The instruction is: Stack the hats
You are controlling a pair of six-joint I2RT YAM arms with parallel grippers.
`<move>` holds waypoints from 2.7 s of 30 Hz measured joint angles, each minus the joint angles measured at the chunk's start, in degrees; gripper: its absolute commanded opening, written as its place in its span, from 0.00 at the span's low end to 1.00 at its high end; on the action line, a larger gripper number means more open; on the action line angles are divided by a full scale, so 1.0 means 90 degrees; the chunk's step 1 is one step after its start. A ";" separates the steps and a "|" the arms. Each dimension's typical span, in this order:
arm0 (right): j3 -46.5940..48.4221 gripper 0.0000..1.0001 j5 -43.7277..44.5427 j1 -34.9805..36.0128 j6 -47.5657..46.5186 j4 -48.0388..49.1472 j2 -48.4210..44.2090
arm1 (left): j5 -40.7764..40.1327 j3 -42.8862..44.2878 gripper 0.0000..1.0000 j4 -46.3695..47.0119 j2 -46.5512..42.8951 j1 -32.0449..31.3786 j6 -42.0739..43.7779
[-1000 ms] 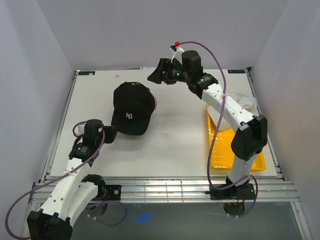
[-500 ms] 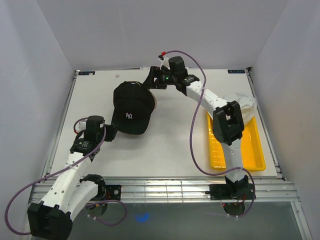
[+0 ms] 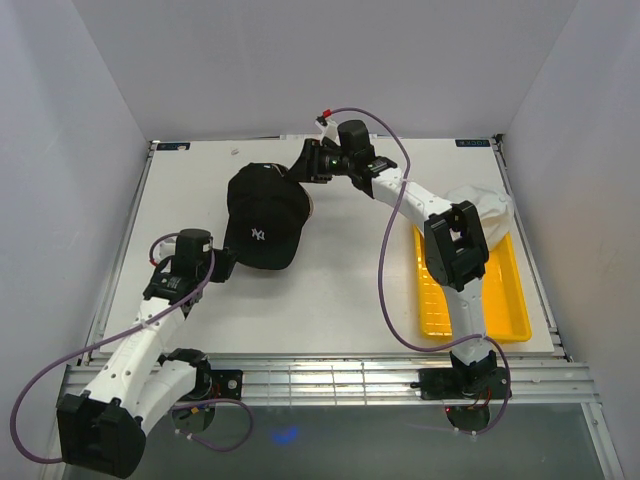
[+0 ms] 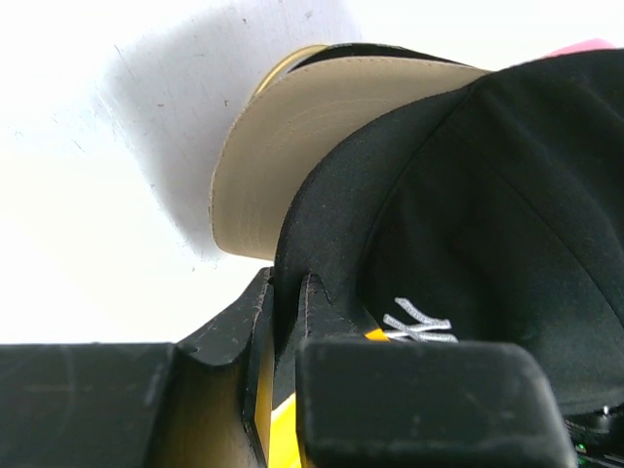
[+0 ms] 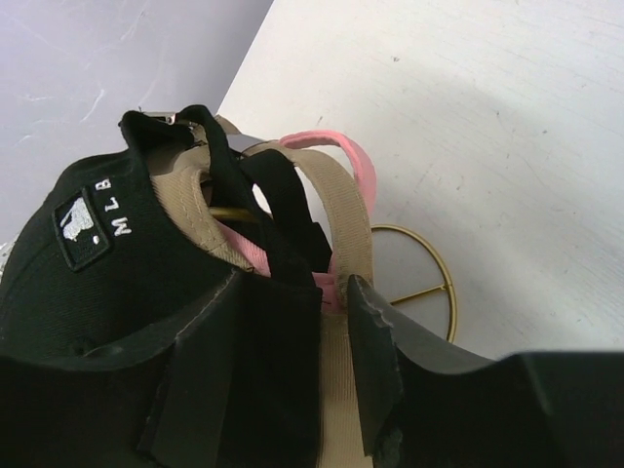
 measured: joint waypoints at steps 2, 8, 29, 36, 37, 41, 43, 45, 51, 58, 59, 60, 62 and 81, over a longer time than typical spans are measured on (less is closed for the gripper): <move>-0.0032 0.44 -0.0005 0.0007 0.0022 0.0019 -0.0010 | -0.0019 0.0015 0.00 -0.0007 0.0068 0.0000 -0.0002; -0.0039 0.41 0.0000 0.0007 0.0034 0.0041 -0.0012 | -0.0095 0.0083 0.00 -0.0083 0.0199 -0.0002 -0.0027; -0.0046 0.38 0.0243 0.0036 -0.0041 -0.0143 -0.0083 | -0.0333 0.0634 0.00 -0.0508 0.1421 -0.0036 -0.0185; -0.0107 0.50 0.0301 0.0034 -0.0058 -0.0185 -0.0141 | -0.0362 0.0646 0.07 -0.0554 0.1358 -0.0036 -0.0138; -0.0107 0.53 0.0313 0.0029 -0.0066 -0.0199 -0.0141 | -0.0374 0.0644 0.10 -0.0563 0.1338 -0.0036 -0.0124; -0.0109 0.57 0.0350 0.0005 -0.0104 -0.0311 -0.0143 | -0.0432 0.0644 0.22 -0.0602 0.1273 -0.0036 -0.0066; -0.0112 0.57 0.0347 -0.0007 -0.0104 -0.0350 -0.0153 | -0.0459 0.0639 0.29 -0.0651 0.1217 -0.0036 -0.0024; -0.0112 0.58 0.0352 -0.0005 -0.0112 -0.0384 -0.0168 | -0.0508 0.0614 0.35 -0.0750 0.1161 -0.0036 0.0012; -0.0112 0.60 0.0364 -0.0012 -0.0138 -0.0542 -0.0189 | -0.0884 0.0408 0.46 -0.1792 0.1205 0.0010 0.0228; -0.0112 0.61 0.0364 -0.0019 -0.0138 -0.0580 -0.0192 | -0.0988 0.0308 0.47 -0.2569 0.1134 0.0027 0.0350; -0.0112 0.62 0.0362 -0.0022 -0.0138 -0.0583 -0.0199 | -0.0988 0.0308 0.47 -0.2596 0.1107 0.0027 0.0359; -0.0112 0.62 0.0362 -0.0024 -0.0141 -0.0590 -0.0204 | -0.0988 0.0308 0.47 -0.2613 0.1078 0.0027 0.0364; -0.0114 0.62 0.0364 -0.0024 -0.0146 -0.0636 -0.0221 | -0.0988 0.0311 0.47 -0.2650 0.1005 0.0027 0.0389; -0.0202 0.79 0.0612 -0.0117 -0.0182 -0.1311 -0.0624 | -0.0969 0.1139 0.55 -0.3109 0.0325 0.0027 0.0631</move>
